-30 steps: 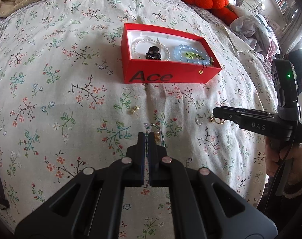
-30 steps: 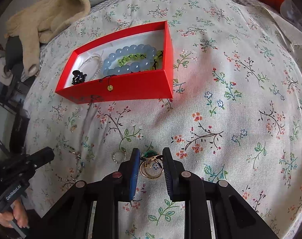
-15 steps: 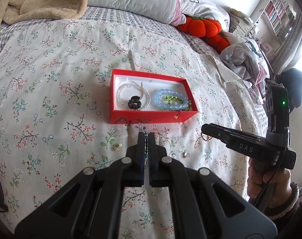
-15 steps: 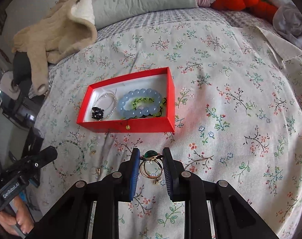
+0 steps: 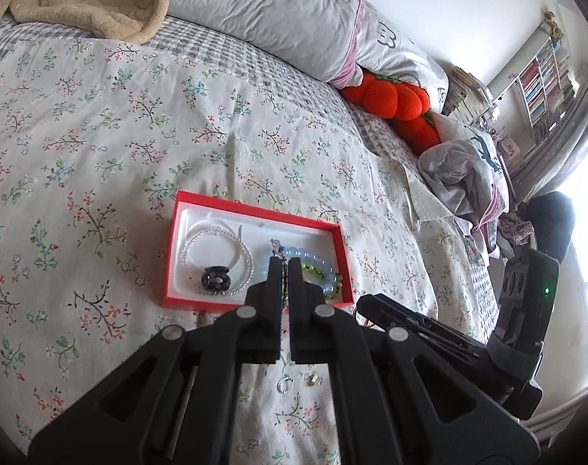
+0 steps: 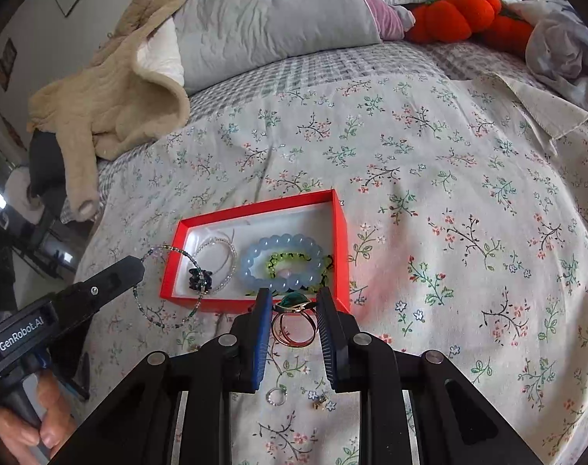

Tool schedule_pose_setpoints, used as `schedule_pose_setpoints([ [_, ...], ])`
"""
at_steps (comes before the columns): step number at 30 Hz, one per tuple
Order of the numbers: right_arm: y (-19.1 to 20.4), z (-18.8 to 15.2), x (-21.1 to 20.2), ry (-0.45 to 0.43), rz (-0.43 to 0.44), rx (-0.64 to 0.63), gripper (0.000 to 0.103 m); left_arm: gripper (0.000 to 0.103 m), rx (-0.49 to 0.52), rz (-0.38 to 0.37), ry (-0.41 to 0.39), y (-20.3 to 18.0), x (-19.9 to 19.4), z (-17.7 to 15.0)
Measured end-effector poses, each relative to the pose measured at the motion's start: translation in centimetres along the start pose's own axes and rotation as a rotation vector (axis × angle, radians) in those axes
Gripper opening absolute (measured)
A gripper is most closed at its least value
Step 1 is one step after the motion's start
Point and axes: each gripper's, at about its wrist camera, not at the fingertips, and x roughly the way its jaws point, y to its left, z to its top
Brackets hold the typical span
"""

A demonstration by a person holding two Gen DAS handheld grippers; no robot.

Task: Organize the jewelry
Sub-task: 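Carry the bracelet with the left tool into the box while the right tool carries the ring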

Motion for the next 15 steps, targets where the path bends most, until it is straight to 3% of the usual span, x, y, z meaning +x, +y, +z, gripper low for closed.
schedule_pose_setpoints([
  [12, -0.6, 1.6, 1.8, -0.012, -0.002, 0.025, 0.023, 0.003, 0.018, 0.185, -0.019, 2.6, 2.9, 0.5],
  [15, -0.5, 1.7, 2.1, -0.008, -0.003, 0.02, 0.023, 0.004, 0.026, 0.201, -0.014, 2.8, 3.1, 0.5],
])
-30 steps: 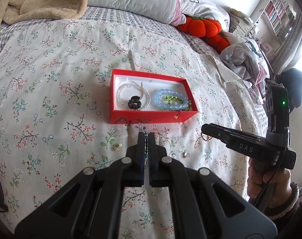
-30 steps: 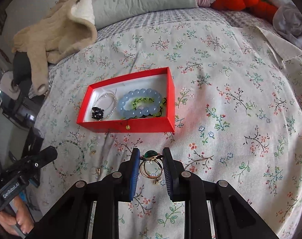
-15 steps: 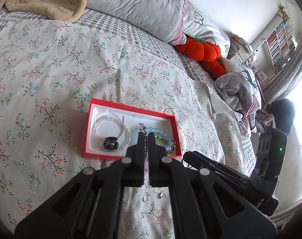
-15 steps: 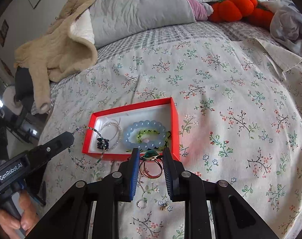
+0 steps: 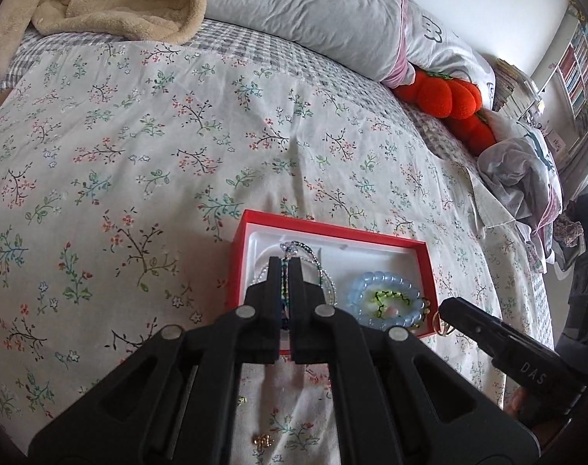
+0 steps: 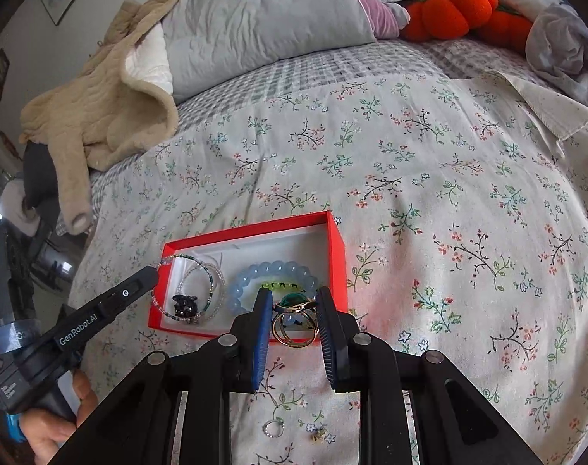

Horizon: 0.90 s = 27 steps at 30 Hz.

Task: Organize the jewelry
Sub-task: 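Carry the bracelet with the left tool into the box while the right tool carries the ring, then lower the gold ring into the red box and open the right tool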

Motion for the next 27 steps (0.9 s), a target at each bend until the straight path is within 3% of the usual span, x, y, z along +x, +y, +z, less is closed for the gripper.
schedule_pose_setpoints([
  [4, 0.3, 0.0, 0.2, 0.003, -0.004, -0.01, 0.023, 0.006, 0.005, 0.026, -0.006, 0.0, -0.5, 0.1],
  [6, 0.5, 0.0, 0.3, 0.002, -0.009, -0.014, 0.023, 0.02, 0.009, 0.039, -0.011, 0.0, -1.1, 0.1],
  [8, 0.6, 0.1, 0.3, 0.003, -0.01, -0.016, 0.023, 0.027, 0.017, 0.055, -0.019, 0.3, -1.7, 0.1],
  [19, 2.0, 0.6, 1.4, 0.019, -0.056, -0.046, 0.023, 0.055, 0.065, 0.155, 0.048, 2.3, -2.9, -1.3],
  [21, 2.5, 0.7, 1.7, 0.018, -0.064, -0.058, 0.023, 0.065, 0.075, 0.176, 0.051, 2.5, -3.0, -1.6],
  [27, 3.4, 0.7, 2.9, 0.032, -0.084, -0.073, 0.024, 0.072, 0.073, 0.241, 0.052, 3.1, -3.2, -2.3],
])
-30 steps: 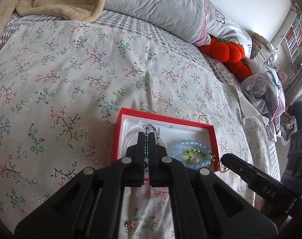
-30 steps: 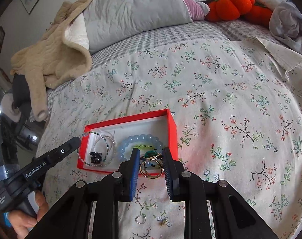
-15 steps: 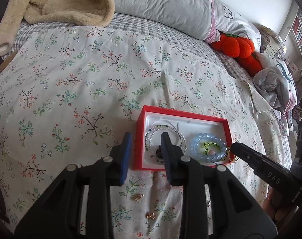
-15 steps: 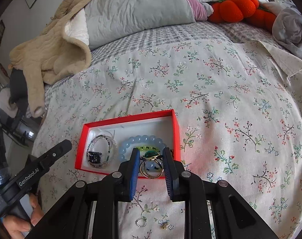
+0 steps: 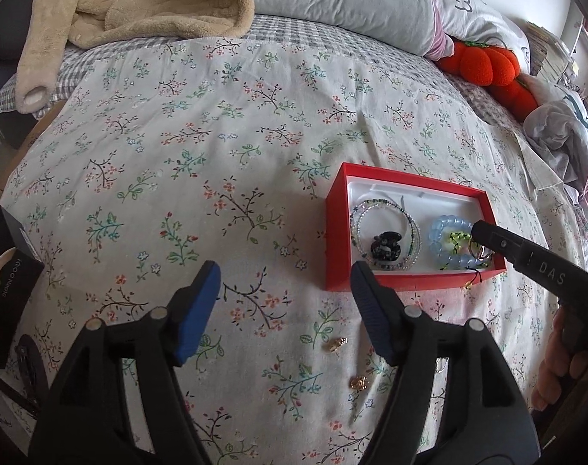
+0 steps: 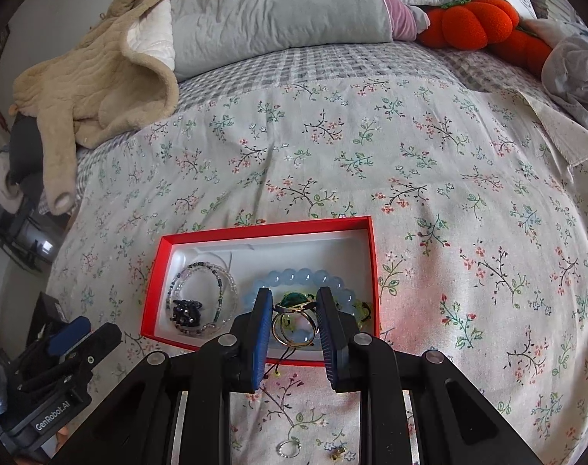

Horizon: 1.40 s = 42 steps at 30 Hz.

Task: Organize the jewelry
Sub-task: 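Lower the gold ring into the red box and open the right tool, then grasp the small gold earring on the bedspread with the left tool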

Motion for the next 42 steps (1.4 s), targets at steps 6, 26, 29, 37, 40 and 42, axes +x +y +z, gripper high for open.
schedule_pose_setpoints([
  [6, -0.2, 0.1, 0.4, 0.019, 0.011, 0.008, 0.026, 0.076, -0.008, 0.017, 0.007, 0.4, 0.0, -0.5],
  [26, -0.7, -4.4, -3.9, 0.027, 0.04, -0.079, 0.07, 0.081, 0.13, 0.005, 0.091, -1.0, 0.5, -4.8],
  [29, -1.4, -5.3, -3.7, 0.046, 0.022, -0.097, 0.071, 0.081, 0.171, -0.011, 0.101, -1.3, 0.6, -5.6],
  [37, -3.2, -8.3, -2.5, 0.111, -0.019, -0.145, 0.072, 0.081, 0.301, -0.089, 0.117, -2.4, 0.7, -8.1],
  [40, -3.4, -9.2, -1.8, 0.137, -0.036, -0.178, 0.073, 0.081, 0.365, -0.133, 0.128, -3.0, 1.1, -9.3],
  [42, -3.5, -10.0, -1.3, 0.156, -0.044, -0.206, 0.073, 0.081, 0.397, -0.154, 0.132, -3.4, 1.3, -9.9],
])
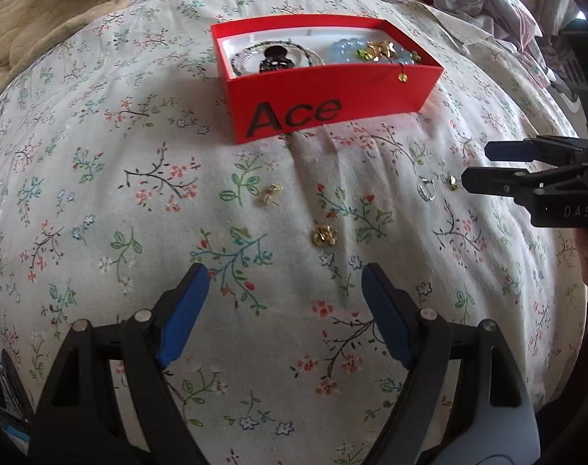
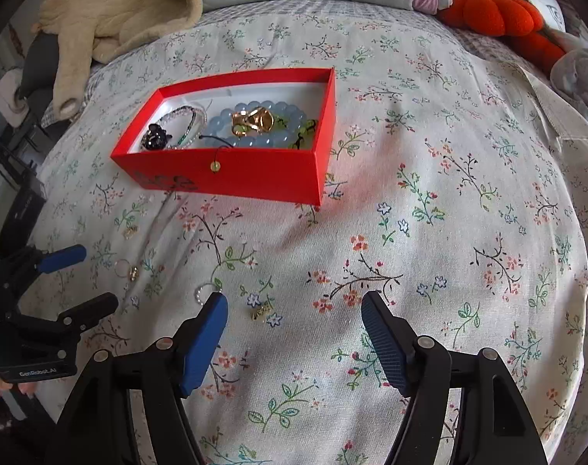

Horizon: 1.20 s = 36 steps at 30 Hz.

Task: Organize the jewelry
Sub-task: 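Grasp the small gold earring on the bedspread with the left tool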

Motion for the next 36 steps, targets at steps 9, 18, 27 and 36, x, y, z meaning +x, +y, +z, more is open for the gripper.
schedule_pose_setpoints([
  [9, 0.6, -2.6, 1.3, 0.022, -0.01, -0.106, 0.082, 0.049, 0.02, -0.093, -0.015, -1.1, 0.8, 0.1],
  [18, 0.5, -2.9, 1.5, 0.009, -0.007, -0.12, 0.084, 0.029, -0.027, -0.114, -0.017, -1.0, 1.5, 1.0],
  [27, 0.7, -2.9, 1.3, 0.012, -0.009, -0.115, 0.085, 0.014, -0.04, -0.101, -0.009, -1.0, 1.6, 1.5],
  [36, 2.2, -2.3, 0.5, -0.024, 0.028, -0.135, 0.084, 0.014, -0.059, -0.079, -0.011, 0.0, 0.6, 1.3],
])
